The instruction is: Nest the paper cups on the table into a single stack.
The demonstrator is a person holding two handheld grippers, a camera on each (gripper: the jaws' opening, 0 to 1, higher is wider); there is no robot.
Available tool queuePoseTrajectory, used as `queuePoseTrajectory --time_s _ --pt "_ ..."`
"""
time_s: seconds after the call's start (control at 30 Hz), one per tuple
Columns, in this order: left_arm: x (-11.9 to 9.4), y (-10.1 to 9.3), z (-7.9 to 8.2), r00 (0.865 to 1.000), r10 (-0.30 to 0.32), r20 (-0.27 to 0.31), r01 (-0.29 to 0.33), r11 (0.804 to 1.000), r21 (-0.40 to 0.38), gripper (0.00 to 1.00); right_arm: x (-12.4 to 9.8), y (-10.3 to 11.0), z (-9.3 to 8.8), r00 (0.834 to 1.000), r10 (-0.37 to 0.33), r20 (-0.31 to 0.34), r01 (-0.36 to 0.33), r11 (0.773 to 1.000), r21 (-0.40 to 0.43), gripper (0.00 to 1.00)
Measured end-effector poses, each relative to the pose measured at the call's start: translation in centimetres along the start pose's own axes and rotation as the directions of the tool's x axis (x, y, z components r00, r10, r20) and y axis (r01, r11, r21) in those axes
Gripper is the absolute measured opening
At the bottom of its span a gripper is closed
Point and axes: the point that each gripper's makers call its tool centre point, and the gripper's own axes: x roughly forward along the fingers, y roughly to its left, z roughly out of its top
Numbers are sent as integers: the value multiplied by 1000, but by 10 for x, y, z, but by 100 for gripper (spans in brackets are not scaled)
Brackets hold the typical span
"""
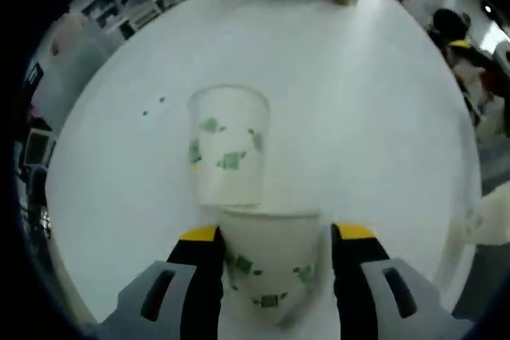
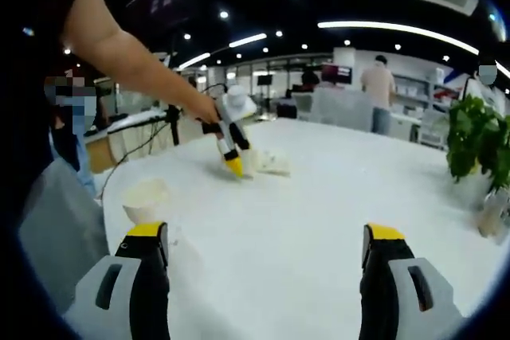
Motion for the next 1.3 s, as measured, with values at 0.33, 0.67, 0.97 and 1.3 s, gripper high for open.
queuePoseTrajectory --time_s 0.33,0.67,0.97,1.3 --pt "0 -2 -1 1000 -10 -5 10 1000 5 45 -3 -2 -1 1000 -8 -2 8 1000 2 100" --pt "-7 -3 -9 1000 -21 -18 21 999 -24 42 -2 -1 3 1000 -9 1 9 1000 -5 100" --pt "-24 -16 -9 996 -94 -9 94 995 -22 40 0 0 8 1000 -7 5 7 1000 -9 100" --pt "-50 -16 10 988 -129 86 132 991 -35 41 -1 -1 15 1000 -11 14 11 1000 -9 100"
